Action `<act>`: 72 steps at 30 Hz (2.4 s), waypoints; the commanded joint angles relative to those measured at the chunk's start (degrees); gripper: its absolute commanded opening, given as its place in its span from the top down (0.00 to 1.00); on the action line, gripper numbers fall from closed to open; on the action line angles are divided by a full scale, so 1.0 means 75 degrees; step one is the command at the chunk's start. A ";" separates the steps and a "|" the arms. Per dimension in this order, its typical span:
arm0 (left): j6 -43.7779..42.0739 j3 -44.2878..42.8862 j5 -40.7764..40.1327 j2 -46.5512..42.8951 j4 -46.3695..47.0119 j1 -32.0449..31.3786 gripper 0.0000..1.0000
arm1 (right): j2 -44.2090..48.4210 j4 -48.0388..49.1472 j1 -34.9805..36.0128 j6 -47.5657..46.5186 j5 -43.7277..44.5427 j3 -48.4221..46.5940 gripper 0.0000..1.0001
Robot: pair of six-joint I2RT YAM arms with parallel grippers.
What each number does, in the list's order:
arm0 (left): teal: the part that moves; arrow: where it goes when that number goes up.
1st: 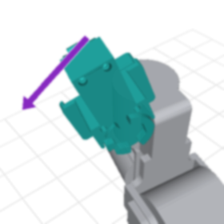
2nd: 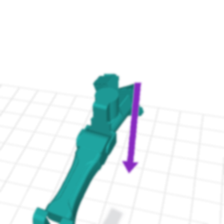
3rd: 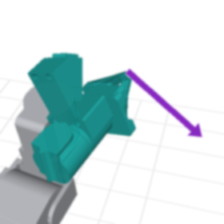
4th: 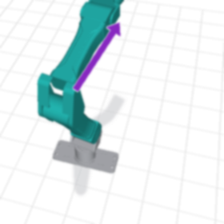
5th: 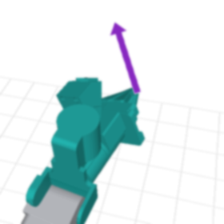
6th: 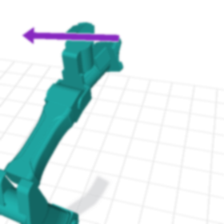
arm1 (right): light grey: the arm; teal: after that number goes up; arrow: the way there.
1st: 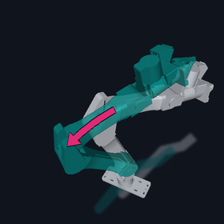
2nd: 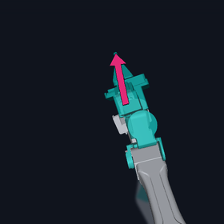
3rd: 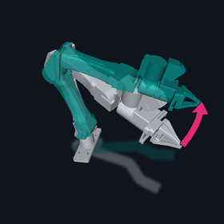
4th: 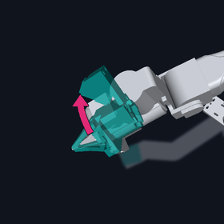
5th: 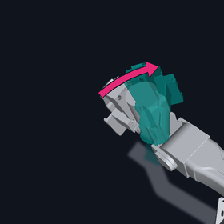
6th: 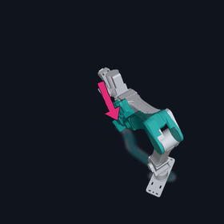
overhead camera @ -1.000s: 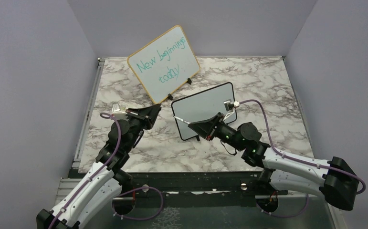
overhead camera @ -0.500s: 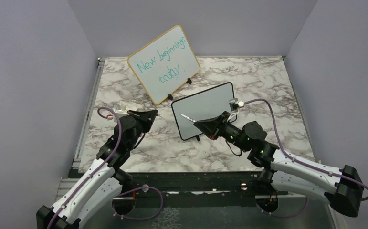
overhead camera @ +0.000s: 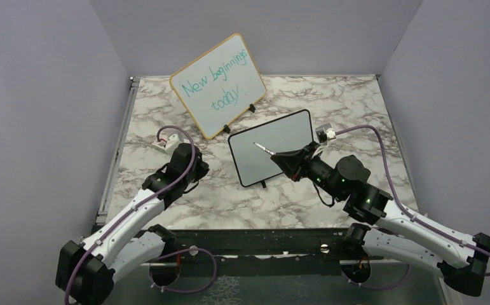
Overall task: Write a sentence on the whiteboard
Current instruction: Place the pen cap at the center of the board.
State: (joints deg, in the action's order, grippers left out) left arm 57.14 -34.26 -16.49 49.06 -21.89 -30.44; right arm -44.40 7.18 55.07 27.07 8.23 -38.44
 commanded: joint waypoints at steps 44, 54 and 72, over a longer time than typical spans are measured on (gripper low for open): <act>-0.3509 -0.1665 0.1114 0.3044 -0.0480 0.1129 0.26 | -0.0120 -0.1175 0.0017 -0.2850 0.2163 -0.0706 1.00; -0.5561 -0.2232 0.0376 0.1161 -0.0319 0.1140 0.01 | -0.0554 -0.1791 0.0014 -0.2874 0.2173 -0.1280 1.00; -0.5861 -0.0737 0.0776 -0.1616 0.1456 0.1152 0.01 | 0.0093 -0.3062 0.0017 -0.2185 0.2014 -0.1382 1.00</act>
State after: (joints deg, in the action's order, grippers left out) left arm 14.06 -41.08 -13.28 38.89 -15.84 -22.17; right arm -44.75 -12.62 55.07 9.69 23.42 -46.57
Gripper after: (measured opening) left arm 0.987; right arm 0.168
